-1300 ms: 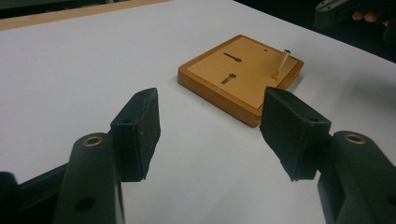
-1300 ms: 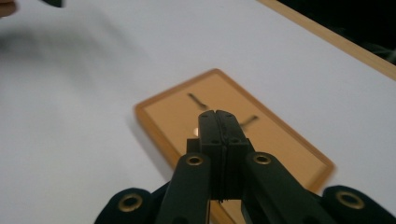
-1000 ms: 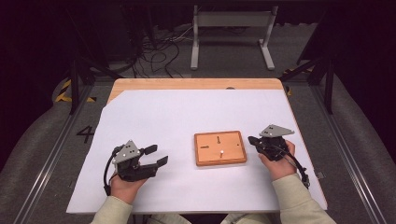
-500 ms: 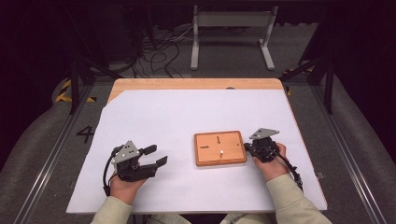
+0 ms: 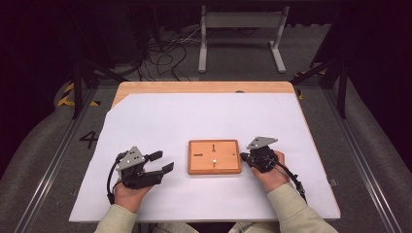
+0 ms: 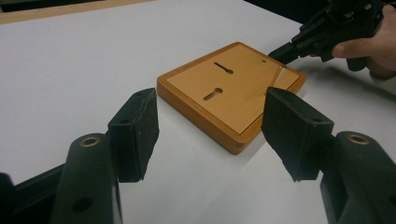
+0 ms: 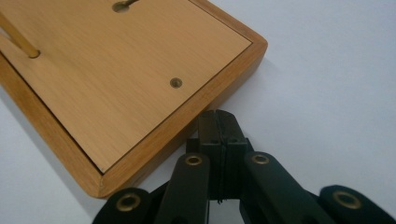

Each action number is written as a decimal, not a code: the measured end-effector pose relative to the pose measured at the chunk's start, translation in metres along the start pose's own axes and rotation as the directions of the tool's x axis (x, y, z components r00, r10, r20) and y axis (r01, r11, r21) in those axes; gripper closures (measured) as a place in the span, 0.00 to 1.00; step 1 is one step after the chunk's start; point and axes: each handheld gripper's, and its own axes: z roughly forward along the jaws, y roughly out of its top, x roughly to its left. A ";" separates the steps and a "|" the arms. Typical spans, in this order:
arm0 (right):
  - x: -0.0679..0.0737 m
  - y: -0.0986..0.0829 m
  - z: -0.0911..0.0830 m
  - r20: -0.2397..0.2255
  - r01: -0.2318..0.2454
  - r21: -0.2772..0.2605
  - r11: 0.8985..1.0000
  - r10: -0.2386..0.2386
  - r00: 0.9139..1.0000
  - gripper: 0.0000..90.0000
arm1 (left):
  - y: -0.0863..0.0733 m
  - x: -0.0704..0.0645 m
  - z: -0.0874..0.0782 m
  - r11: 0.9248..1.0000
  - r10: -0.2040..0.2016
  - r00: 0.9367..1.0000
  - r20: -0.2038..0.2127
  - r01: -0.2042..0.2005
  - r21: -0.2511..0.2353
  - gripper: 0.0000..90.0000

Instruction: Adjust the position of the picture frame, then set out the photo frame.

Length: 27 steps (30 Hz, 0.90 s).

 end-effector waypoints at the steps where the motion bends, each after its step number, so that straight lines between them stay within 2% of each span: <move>1: 0.001 0.001 0.001 0.000 0.007 -0.003 1.000 -0.007 1.000 1.00 | 0.000 0.000 0.000 1.000 0.000 1.000 0.002 0.000 -0.001 0.41; 4: 0.003 0.003 0.002 0.013 0.022 -0.001 1.000 -0.022 1.000 1.00 | 0.000 0.001 0.000 1.000 0.003 1.000 0.001 -0.003 -0.001 0.41; 6: 0.000 0.003 -0.001 0.000 0.014 -0.018 1.000 -0.014 1.000 1.00 | 0.001 0.001 0.001 1.000 0.004 1.000 0.005 -0.004 0.001 0.41; 7: 0.000 0.003 -0.003 0.009 0.018 -0.026 0.999 -0.018 1.000 1.00 | 0.001 0.000 0.001 1.000 0.003 1.000 0.007 -0.003 0.002 0.41; 11: -0.007 0.004 -0.019 -0.001 0.024 -0.084 0.996 -0.024 1.000 1.00 | 0.001 -0.001 0.002 1.000 0.003 1.000 0.017 -0.003 0.007 0.41; 14: -0.011 0.005 -0.034 -0.006 0.030 -0.128 0.991 -0.031 0.999 0.99 | 0.002 -0.002 0.004 0.999 0.028 0.999 0.021 -0.028 0.023 0.40; 16: -0.014 0.005 -0.043 -0.010 0.027 -0.146 0.989 -0.029 1.000 0.98 | 0.002 -0.004 0.005 0.999 0.029 0.999 0.022 -0.030 0.024 0.39; 18: -0.017 0.004 -0.049 -0.020 0.025 -0.159 0.987 -0.028 0.999 0.97 | 0.002 -0.004 0.006 0.999 0.026 0.999 0.035 -0.028 0.031 0.39; 21: -0.019 0.001 -0.057 -0.024 0.017 -0.168 0.986 -0.021 0.999 0.96 | 0.005 -0.007 0.008 0.998 0.047 0.998 0.051 -0.049 0.034 0.43; 26: -0.022 -0.003 -0.069 -0.022 0.008 -0.175 0.984 -0.012 1.000 0.95 | 0.012 -0.012 0.013 0.997 0.072 0.996 0.060 -0.073 0.022 0.41; 27: -0.023 -0.004 -0.072 -0.021 0.005 -0.178 0.984 -0.009 1.000 0.95 | 0.014 -0.013 0.015 0.998 0.064 0.996 0.066 -0.065 0.021 0.40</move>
